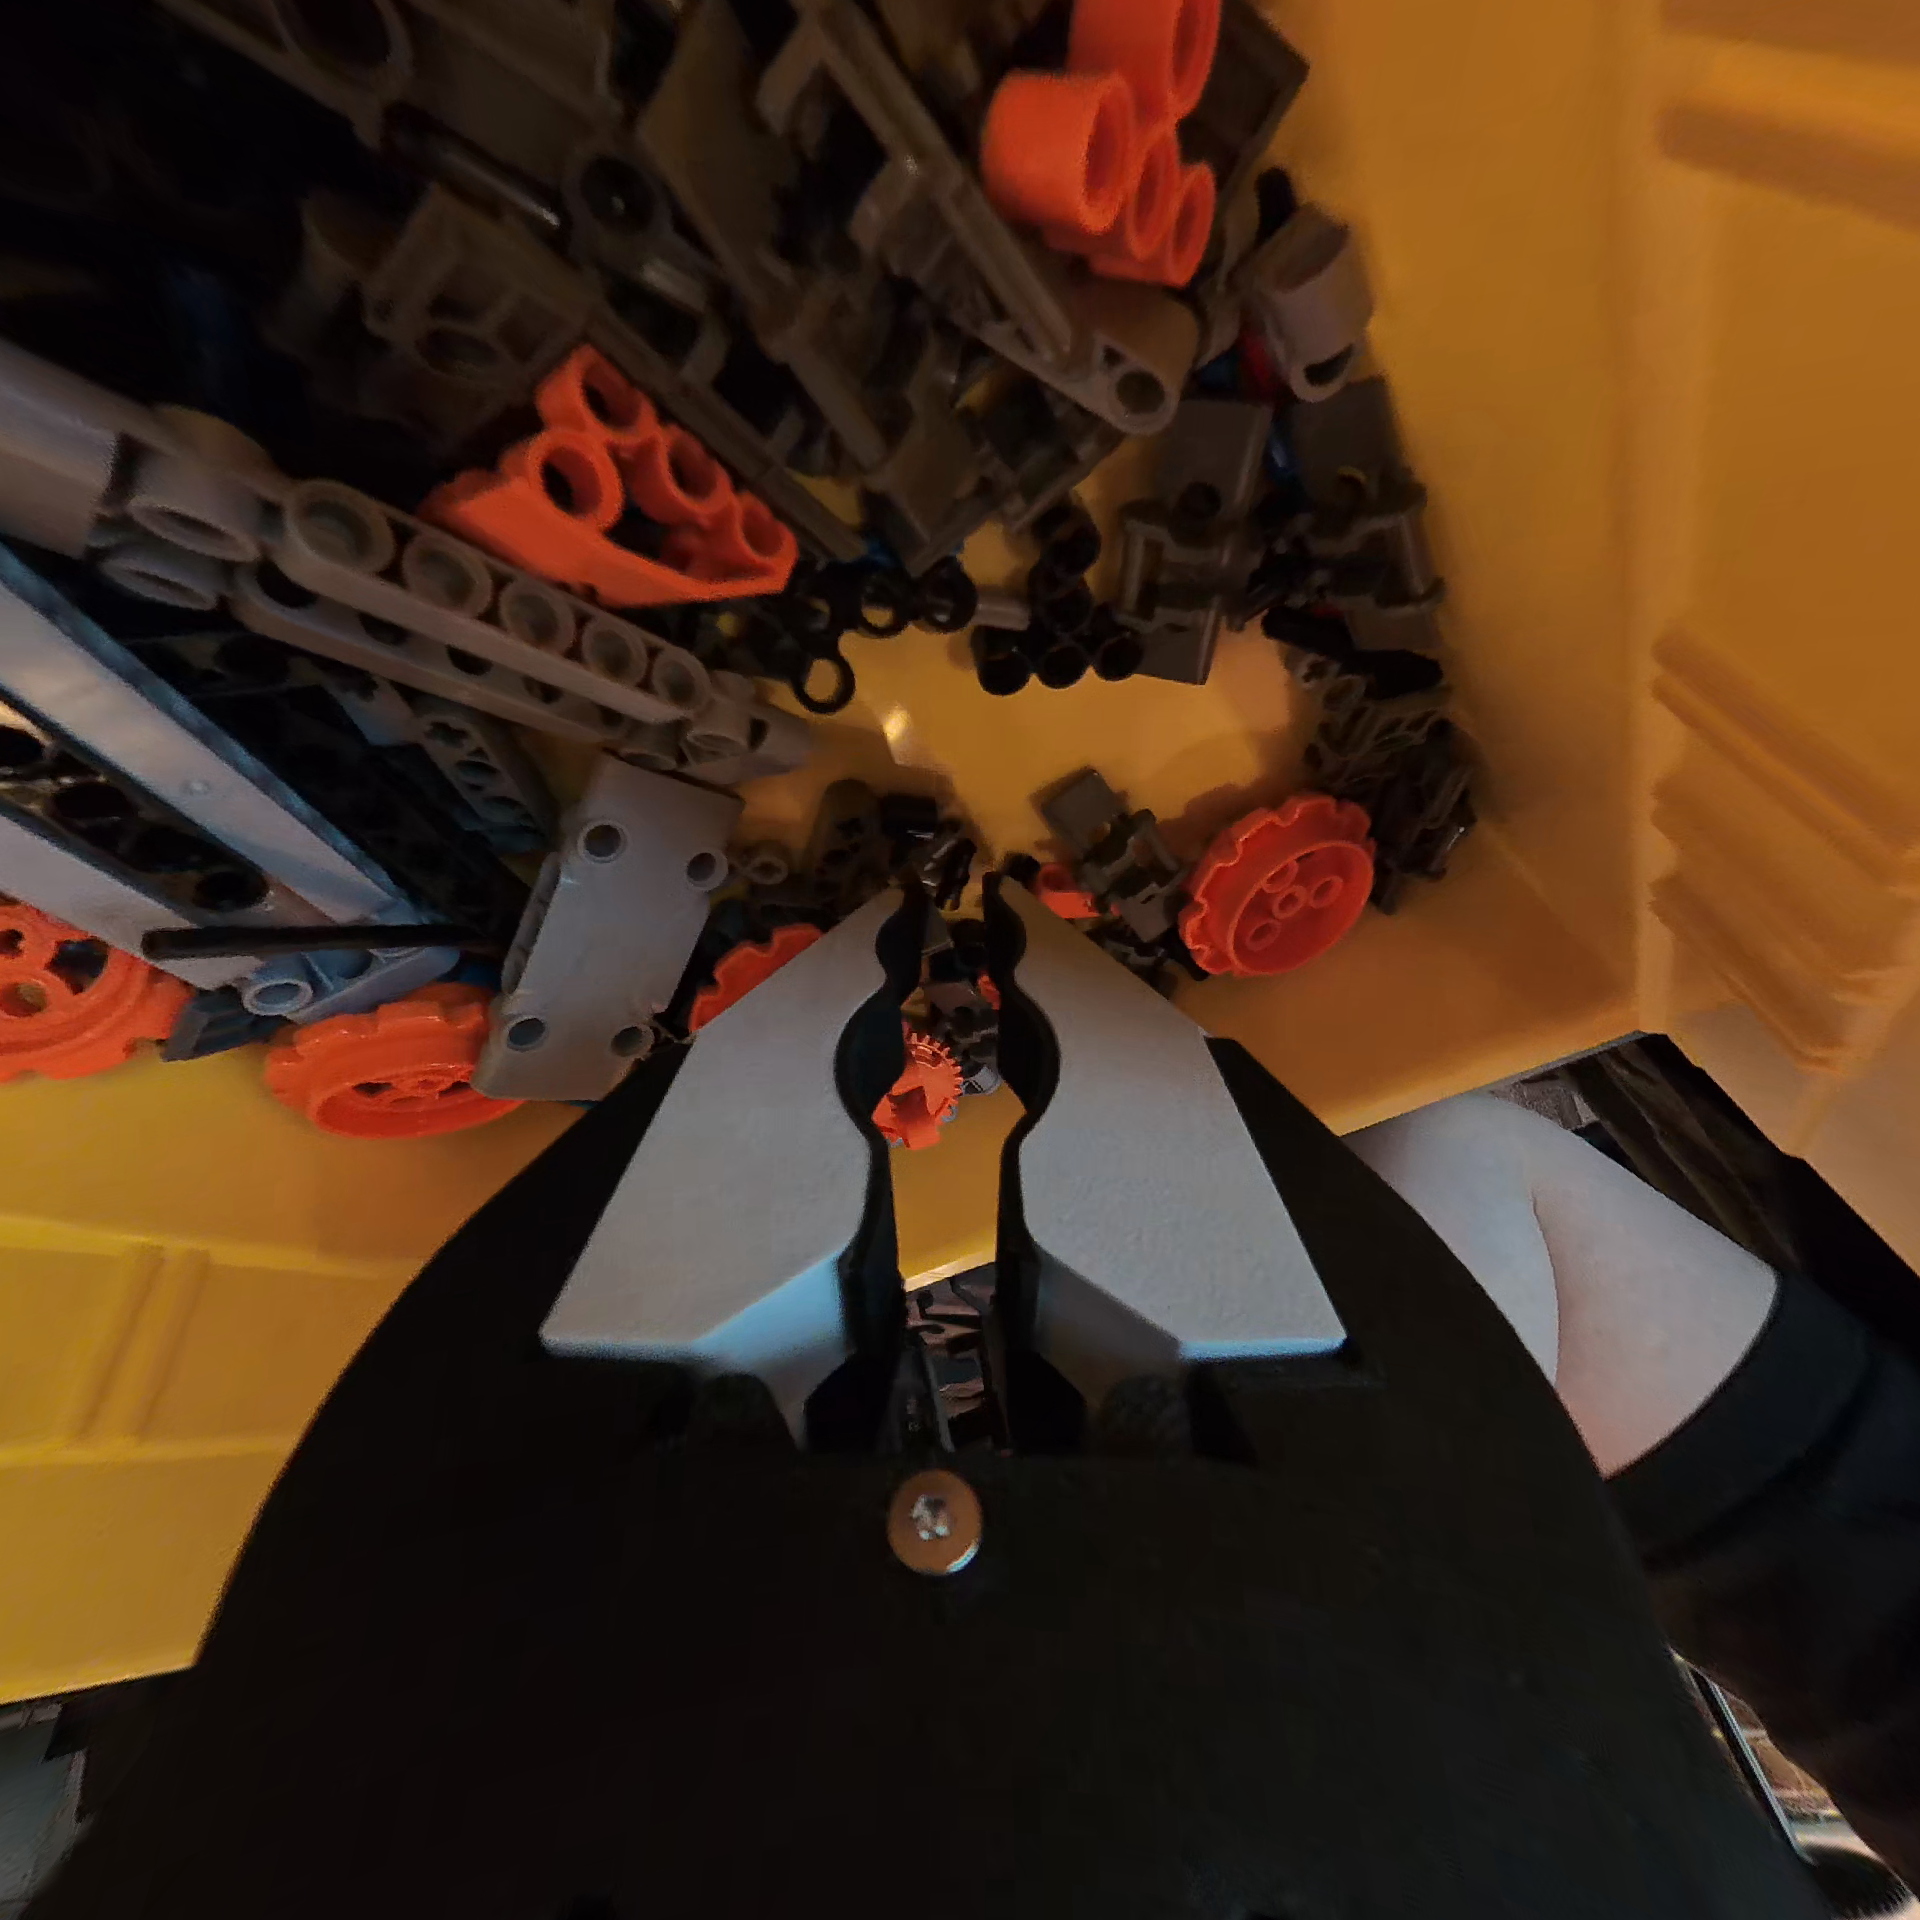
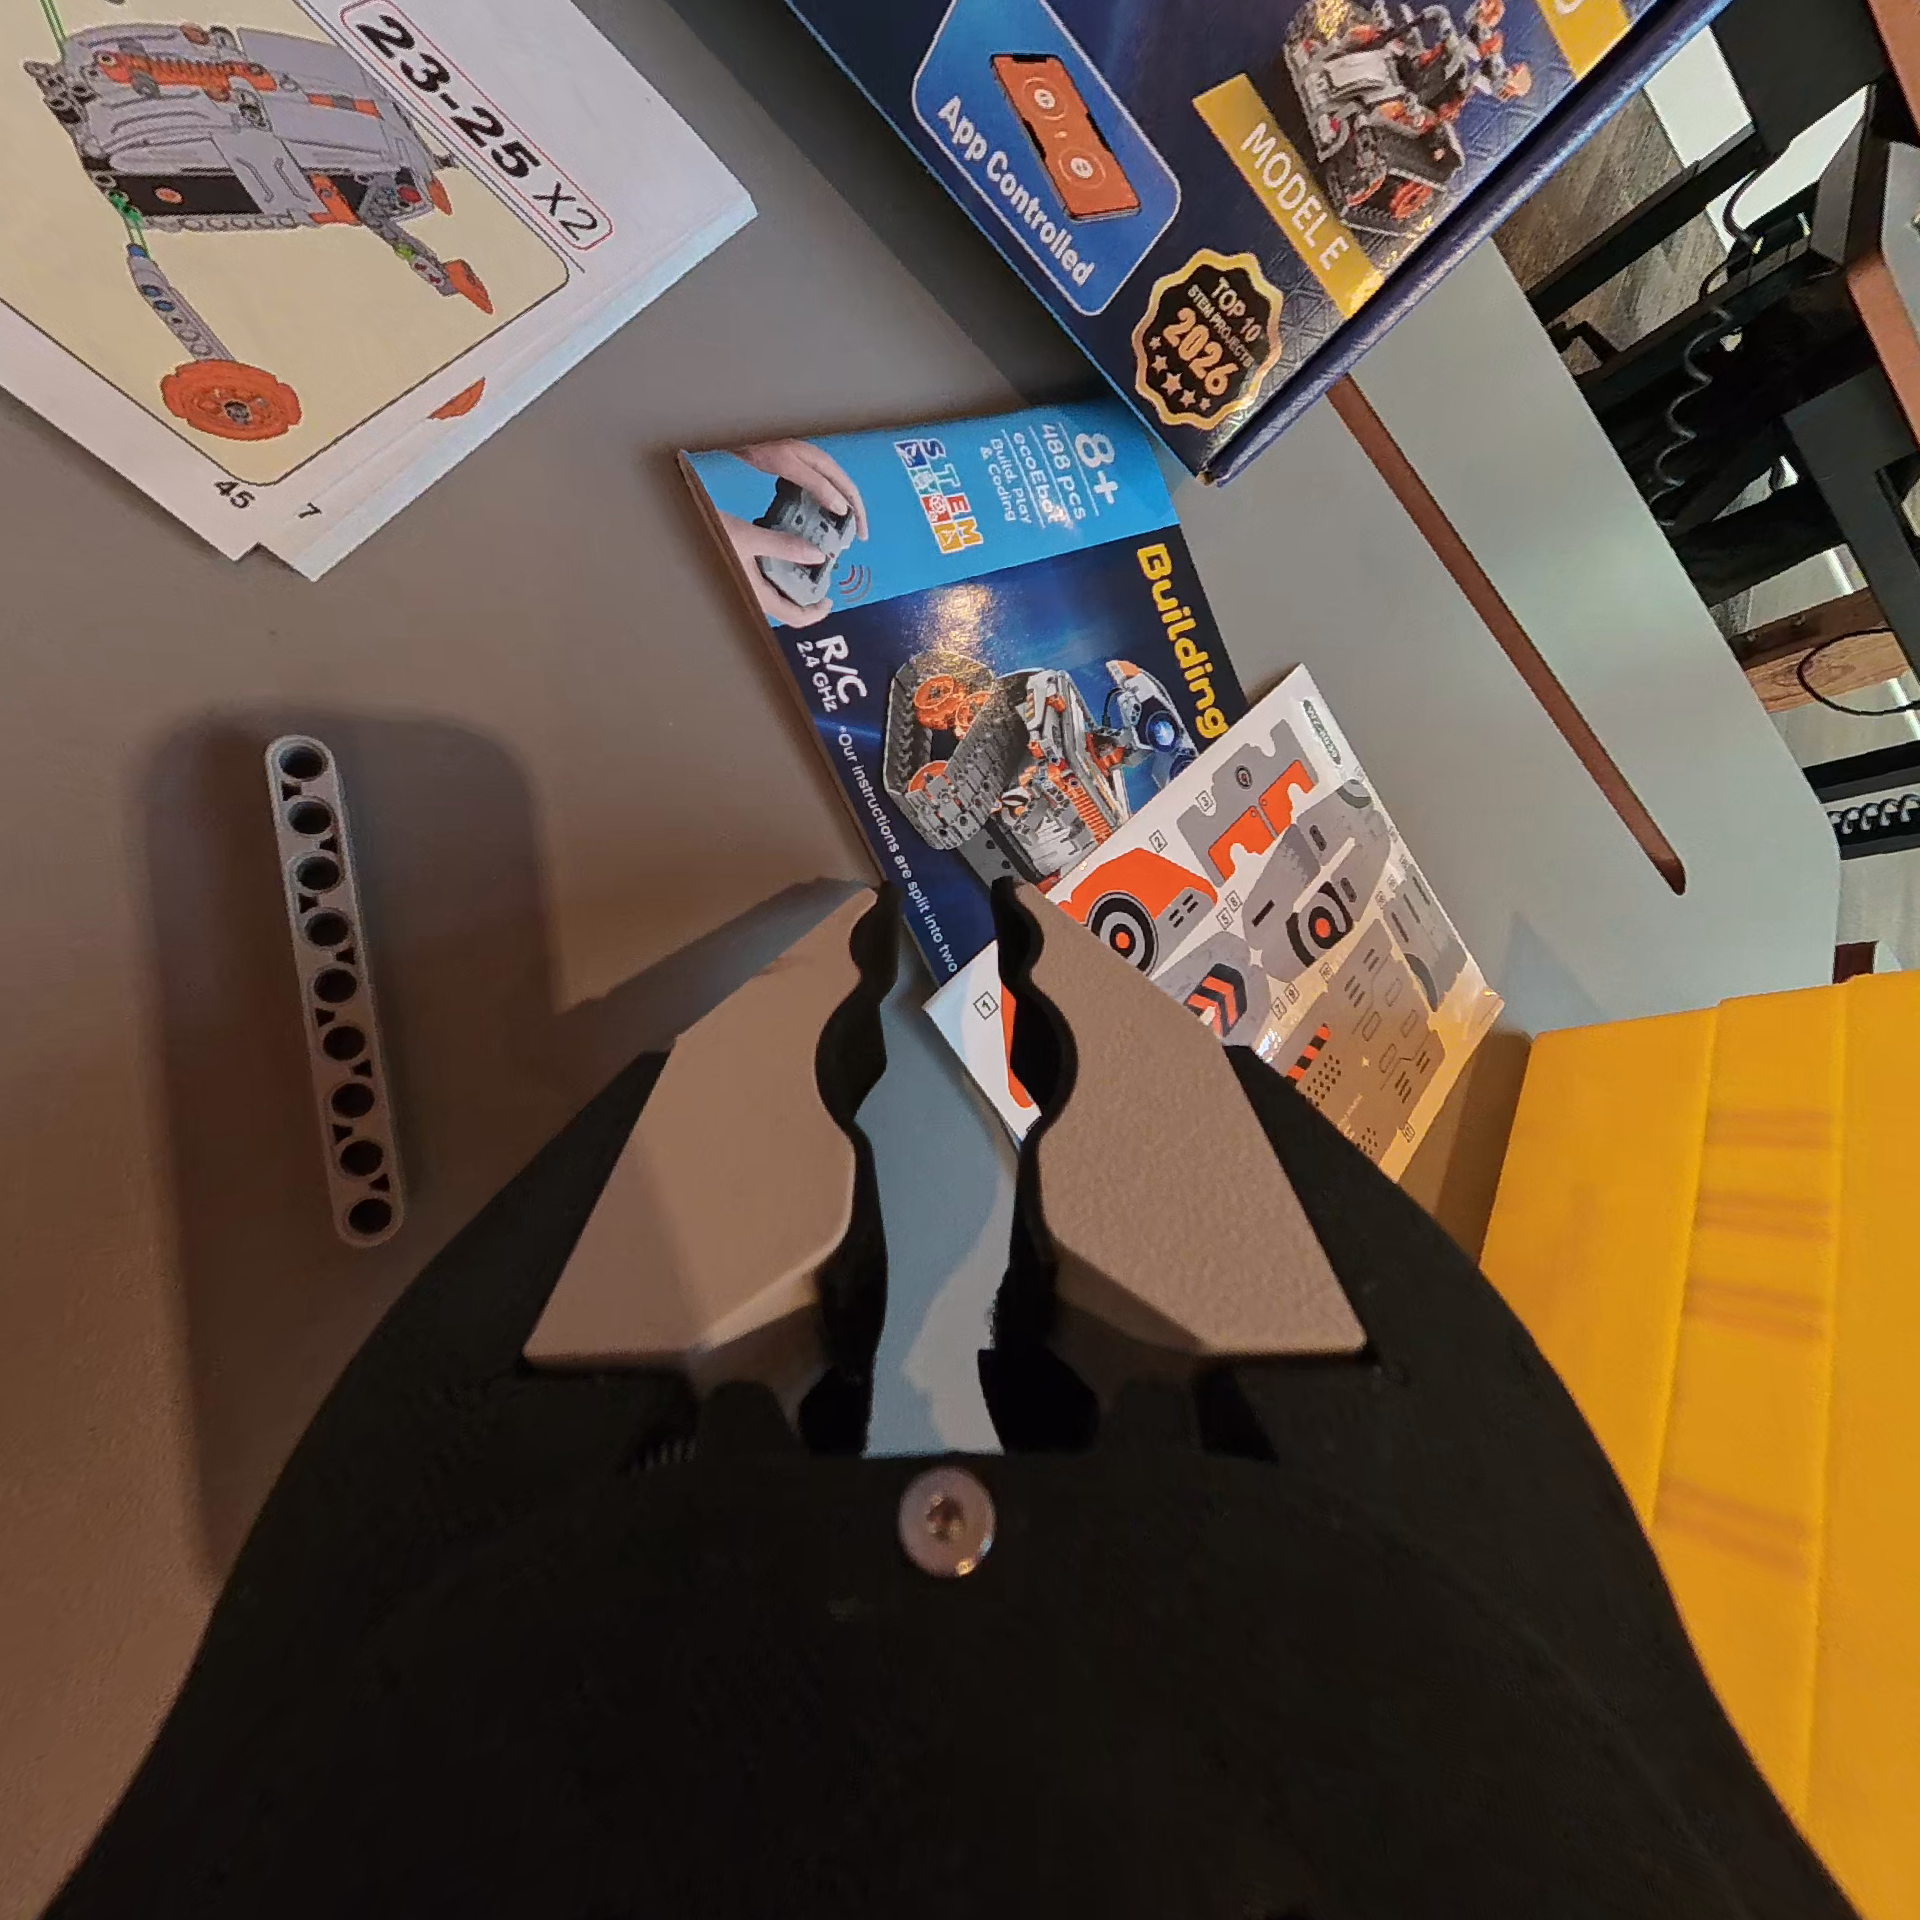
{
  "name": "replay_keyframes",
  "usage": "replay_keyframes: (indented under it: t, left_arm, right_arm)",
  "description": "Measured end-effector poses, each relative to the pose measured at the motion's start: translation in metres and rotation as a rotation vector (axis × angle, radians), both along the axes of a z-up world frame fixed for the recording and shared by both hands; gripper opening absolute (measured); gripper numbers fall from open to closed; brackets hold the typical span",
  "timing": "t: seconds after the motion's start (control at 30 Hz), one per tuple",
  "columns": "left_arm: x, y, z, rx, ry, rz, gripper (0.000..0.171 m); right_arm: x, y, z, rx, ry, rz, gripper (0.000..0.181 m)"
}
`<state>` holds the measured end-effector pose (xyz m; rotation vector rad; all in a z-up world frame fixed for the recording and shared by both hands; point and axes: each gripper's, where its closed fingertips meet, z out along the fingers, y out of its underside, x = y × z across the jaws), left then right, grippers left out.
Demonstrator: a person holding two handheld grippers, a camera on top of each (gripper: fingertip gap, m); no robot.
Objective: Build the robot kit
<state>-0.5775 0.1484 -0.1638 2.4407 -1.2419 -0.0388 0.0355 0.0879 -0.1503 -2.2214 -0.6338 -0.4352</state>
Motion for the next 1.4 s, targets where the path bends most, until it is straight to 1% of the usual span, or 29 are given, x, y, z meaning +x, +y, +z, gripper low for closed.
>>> replay_keyframes:
  t: [0.07,0.2,0.33,0.47,0.6,0.7,0.8,0.87,0.93,0.97,1.03,1.1,1.2,1.23,1.3,1.4]
  left_arm:
    - [-0.002,0.000,-0.001,-0.006,0.016,-0.009,0.004]
    - [-0.004,0.003,0.002,0.020,0.021,-0.013,0.002]
    - [0.004,0.011,0.021,0.119,-0.077,-0.019,0.002]
    - [0.031,0.011,0.056,0.214,-0.329,-0.056,0.002]
    - [0.065,0.002,0.102,0.307,-0.620,-0.170,0.002]
    - [0.094,-0.017,0.140,0.330,-0.838,-0.274,0.002]
    - [0.132,-0.042,0.177,0.320,-1.046,-0.361,0.003]
    - [0.160,-0.064,0.197,0.273,-1.145,-0.345,0.002]
    - [0.191,-0.084,0.203,0.238,-1.151,-0.276,0.002]
    - [0.209,-0.096,0.202,0.216,-1.143,-0.250,0.002]
    - [0.245,-0.127,0.191,0.161,-1.088,-0.238,0.003]
    - [0.281,-0.153,0.163,0.139,-0.966,-0.256,0.003]
    - [0.314,-0.161,0.102,0.245,-0.678,-0.321,0.003]
    - [0.322,-0.163,0.083,0.258,-0.609,-0.344,0.003]
    - [0.338,-0.166,0.054,0.251,-0.520,-0.355,0.003]
    - [0.347,-0.162,0.024,0.249,-0.408,-0.351,0.003]
  right_arm:
    - [0.000,0.000,0.000,-0.001,0.001,0.001,0.017]
    - [0.000,0.000,0.000,-0.002,0.001,0.002,0.017]
    - [-0.001,0.000,0.000,0.000,0.004,0.003,0.017]
    - [0.000,0.000,0.001,0.001,0.002,0.003,0.017]
    - [-0.002,-0.002,0.005,0.017,-0.003,0.012,0.017]
    - [-0.009,-0.002,0.011,0.041,0.004,0.033,0.017]
    - [-0.015,-0.003,0.018,0.060,-0.012,0.053,0.017]
    - [-0.019,-0.004,0.021,0.075,-0.005,0.067,0.017]
    - [-0.023,-0.004,0.023,0.088,-0.001,0.077,0.017]
    - [-0.024,-0.005,0.023,0.089,0.001,0.080,0.017]
    - [-0.026,-0.006,0.024,0.091,0.003,0.088,0.017]
    - [-0.028,-0.006,0.027,0.099,0.015,0.096,0.017]
    - [-0.031,-0.006,0.029,0.106,0.024,0.107,0.017]
    - [-0.031,-0.006,0.029,0.108,0.026,0.110,0.017]
    - [-0.032,-0.007,0.030,0.111,0.036,0.115,0.017]
    - [-0.031,-0.008,0.032,0.122,0.056,0.114,0.017]
